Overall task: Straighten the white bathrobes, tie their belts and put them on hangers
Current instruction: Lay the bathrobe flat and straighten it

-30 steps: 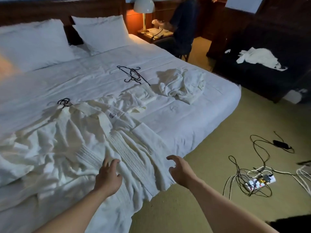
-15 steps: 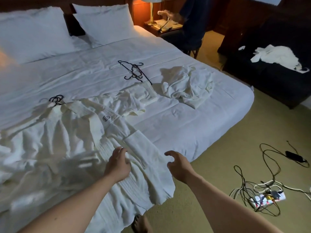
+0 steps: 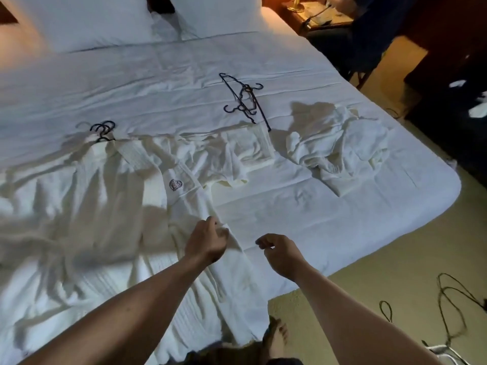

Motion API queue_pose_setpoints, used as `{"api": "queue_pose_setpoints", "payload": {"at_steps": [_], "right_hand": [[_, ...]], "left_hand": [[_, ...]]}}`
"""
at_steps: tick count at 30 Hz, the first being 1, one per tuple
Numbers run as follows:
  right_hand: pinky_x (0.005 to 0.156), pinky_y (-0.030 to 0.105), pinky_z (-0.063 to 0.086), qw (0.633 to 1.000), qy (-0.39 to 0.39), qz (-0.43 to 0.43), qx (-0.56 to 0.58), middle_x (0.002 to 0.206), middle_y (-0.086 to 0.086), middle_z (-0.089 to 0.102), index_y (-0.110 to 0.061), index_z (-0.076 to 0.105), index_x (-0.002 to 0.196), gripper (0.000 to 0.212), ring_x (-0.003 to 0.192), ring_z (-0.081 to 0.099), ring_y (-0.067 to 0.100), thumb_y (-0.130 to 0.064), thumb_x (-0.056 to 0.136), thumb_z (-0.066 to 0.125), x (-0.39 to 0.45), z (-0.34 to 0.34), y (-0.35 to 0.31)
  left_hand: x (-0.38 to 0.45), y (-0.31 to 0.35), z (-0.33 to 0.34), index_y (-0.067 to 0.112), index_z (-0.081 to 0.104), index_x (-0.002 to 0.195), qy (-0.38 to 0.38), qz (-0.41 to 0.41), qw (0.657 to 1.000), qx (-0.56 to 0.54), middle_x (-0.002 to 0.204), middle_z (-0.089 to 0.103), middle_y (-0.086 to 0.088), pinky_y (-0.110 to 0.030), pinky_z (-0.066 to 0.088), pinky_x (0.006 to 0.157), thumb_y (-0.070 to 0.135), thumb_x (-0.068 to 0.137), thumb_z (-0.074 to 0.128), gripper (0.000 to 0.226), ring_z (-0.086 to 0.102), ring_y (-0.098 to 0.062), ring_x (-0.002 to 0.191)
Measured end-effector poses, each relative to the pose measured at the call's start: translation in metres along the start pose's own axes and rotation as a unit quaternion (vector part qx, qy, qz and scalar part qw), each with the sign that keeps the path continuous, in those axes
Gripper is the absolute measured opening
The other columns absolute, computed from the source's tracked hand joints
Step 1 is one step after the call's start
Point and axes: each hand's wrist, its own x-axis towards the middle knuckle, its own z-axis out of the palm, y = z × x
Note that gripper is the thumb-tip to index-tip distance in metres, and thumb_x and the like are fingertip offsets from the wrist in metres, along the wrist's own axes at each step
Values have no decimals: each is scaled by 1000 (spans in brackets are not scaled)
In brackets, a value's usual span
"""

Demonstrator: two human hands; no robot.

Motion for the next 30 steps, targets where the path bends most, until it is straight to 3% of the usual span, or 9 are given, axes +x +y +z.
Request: {"api": "queue_pose_setpoints", "payload": {"at_steps": [4, 7, 10, 13, 16, 20, 23, 26, 30], "right_hand": [[74, 3, 38, 998, -62, -6, -20, 106, -10, 70, -29, 73, 107, 48, 102, 61, 6, 2, 87, 41, 39, -6, 5], [75, 5, 39, 994, -109, -16, -28, 105, -10, 70, -34, 68, 99, 49, 103, 62, 7, 4, 87, 41, 72, -8, 10], [72, 9, 42, 987, -156, -29, -32, 103, -11, 70, -38, 66, 90, 49, 99, 62, 7, 4, 87, 43, 97, -10, 11], [80, 17, 44, 980, -188, -52, -34, 104, -8, 71, -40, 64, 84, 44, 98, 63, 11, 0, 90, 47, 120, -13, 7], [82, 24, 48, 973, -215, -69, -40, 106, -4, 71, -37, 64, 85, 38, 99, 66, 18, -5, 92, 46, 135, -10, 1], [87, 32, 55, 966, -234, -104, -44, 101, -5, 72, -40, 63, 83, 35, 93, 69, 19, -8, 90, 48, 144, 9, -11], [82, 30, 57, 964, -243, -104, -10, 97, -5, 73, -38, 66, 86, 24, 85, 69, 17, -18, 86, 54, 138, 30, -22], [80, 24, 51, 961, -254, -104, 24, 97, -8, 71, -36, 68, 96, 21, 89, 68, 15, -23, 84, 55, 129, 49, -33], [74, 26, 51, 938, -336, -38, 74, 104, -4, 67, -20, 63, 126, 43, 92, 63, 17, -4, 86, 58, 119, 67, -51]], "left_hand": [[22, 7, 20, 13, 42, 129, -23, -103, 993, 52, 127, 46, -14, -41, 42, 90, 74, 81, 50, 78, 52, -37, 115], [30, 11, 37, 12, 32, 133, -2, -208, 972, 106, 131, 42, -12, -42, 46, 87, 85, 69, 54, 99, 49, -35, 121], [27, 14, 47, 15, 32, 122, 54, -278, 953, 108, 127, 44, -12, -43, 49, 91, 56, 76, 63, 69, 46, -36, 120], [28, 11, 52, 15, 38, 125, 73, -279, 954, 85, 127, 47, -12, -41, 51, 89, 27, 78, 59, 53, 49, -36, 119], [23, 10, 46, 14, 47, 120, 128, -275, 953, 0, 115, 57, -9, -39, 49, 81, 15, 84, 55, 37, 59, -34, 106], [12, 6, 28, 9, 53, 97, 182, -365, 902, -142, 92, 61, -7, -32, 41, 67, 3, 81, 52, 17, 60, -34, 89], [4, -3, 17, 0, 62, 92, 220, -405, 850, -255, 81, 62, -8, -31, 41, 57, -4, 82, 45, 20, 58, -29, 76], [-3, -12, 11, 6, 67, 90, 221, -418, 810, -347, 73, 60, -7, -25, 40, 54, -9, 83, 43, 29, 59, -28, 74], [-11, -23, 3, 1, 68, 88, 170, -409, 806, -391, 61, 58, -11, -20, 36, 44, -19, 69, 49, 33, 53, -27, 57]]}}
